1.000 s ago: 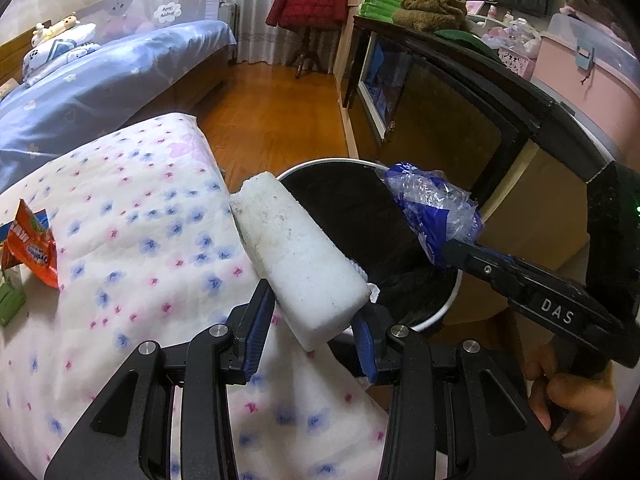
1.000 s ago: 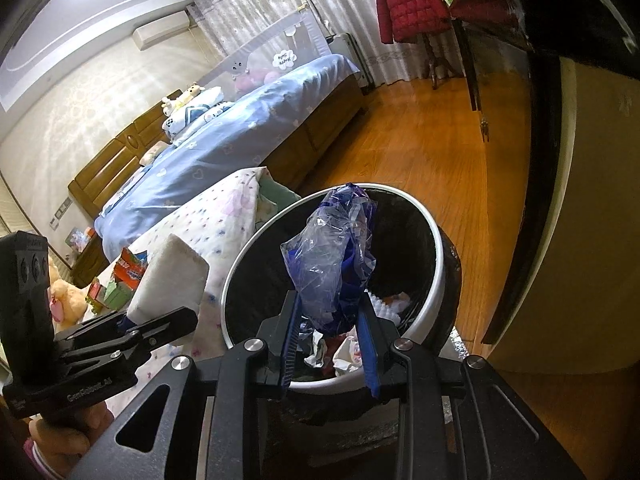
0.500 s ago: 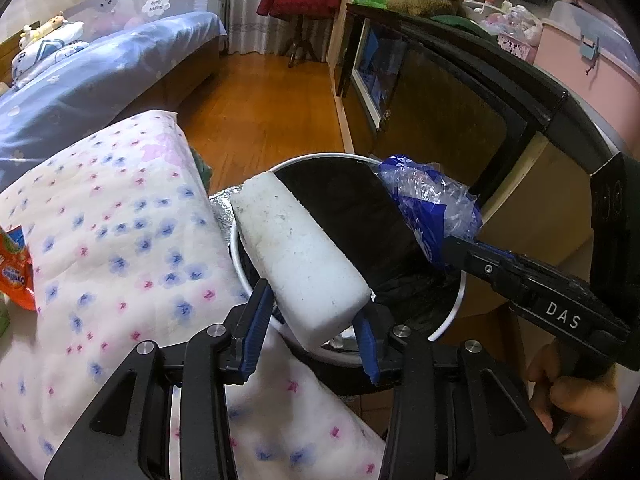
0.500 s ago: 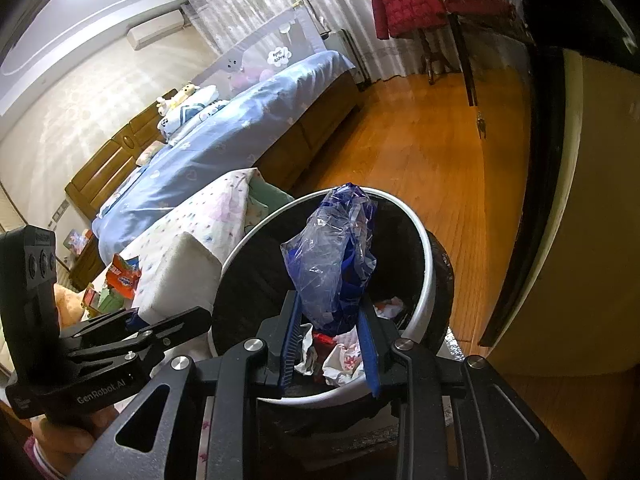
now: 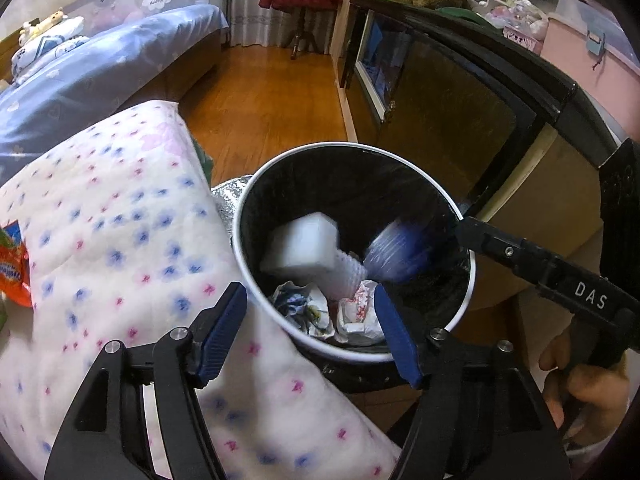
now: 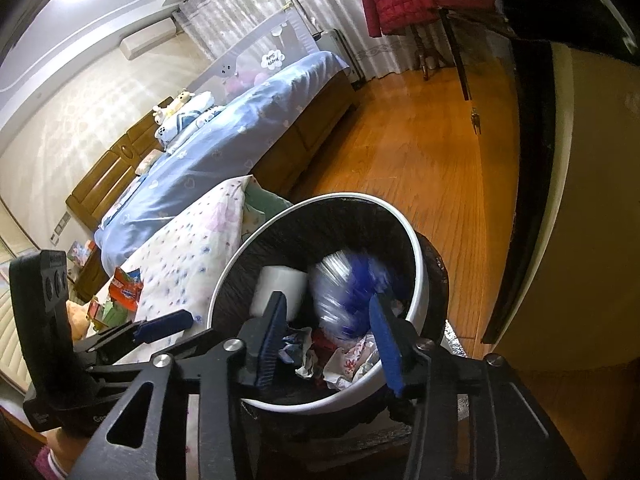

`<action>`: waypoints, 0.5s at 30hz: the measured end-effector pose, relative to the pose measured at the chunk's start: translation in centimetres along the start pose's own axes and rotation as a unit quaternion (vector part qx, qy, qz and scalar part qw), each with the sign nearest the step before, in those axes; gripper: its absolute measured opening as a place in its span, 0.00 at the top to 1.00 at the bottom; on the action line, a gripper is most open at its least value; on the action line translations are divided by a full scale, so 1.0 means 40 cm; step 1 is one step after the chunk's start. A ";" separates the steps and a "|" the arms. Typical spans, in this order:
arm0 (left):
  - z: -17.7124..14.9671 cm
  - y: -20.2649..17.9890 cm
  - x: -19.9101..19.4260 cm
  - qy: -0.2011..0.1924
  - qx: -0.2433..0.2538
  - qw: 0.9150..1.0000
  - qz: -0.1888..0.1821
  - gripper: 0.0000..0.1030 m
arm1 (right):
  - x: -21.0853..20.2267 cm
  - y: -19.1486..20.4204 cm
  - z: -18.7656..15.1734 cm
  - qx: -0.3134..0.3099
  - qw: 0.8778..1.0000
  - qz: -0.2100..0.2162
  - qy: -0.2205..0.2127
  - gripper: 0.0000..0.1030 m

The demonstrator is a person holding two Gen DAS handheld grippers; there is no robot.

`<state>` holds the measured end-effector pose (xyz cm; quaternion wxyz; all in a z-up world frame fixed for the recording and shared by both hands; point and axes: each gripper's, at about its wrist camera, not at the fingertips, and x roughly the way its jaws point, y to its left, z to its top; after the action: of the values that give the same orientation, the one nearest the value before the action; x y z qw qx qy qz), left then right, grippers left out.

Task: Collect trash
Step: 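Open both tools to drop the foam block and blue bag into the bin, then move both open tools back over the bed toward the cartons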

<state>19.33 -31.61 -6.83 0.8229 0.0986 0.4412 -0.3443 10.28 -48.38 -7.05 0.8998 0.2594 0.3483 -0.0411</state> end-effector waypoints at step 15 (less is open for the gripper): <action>-0.141 0.196 -0.160 -0.047 -0.108 0.992 0.034 0.34 | -0.006 0.113 -0.033 -0.034 0.999 0.022 -0.008 0.30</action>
<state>18.34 -20.09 -6.20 0.8596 0.0076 0.4335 -0.2704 10.47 -43.85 -5.73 0.9116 0.2358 0.3366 -0.0118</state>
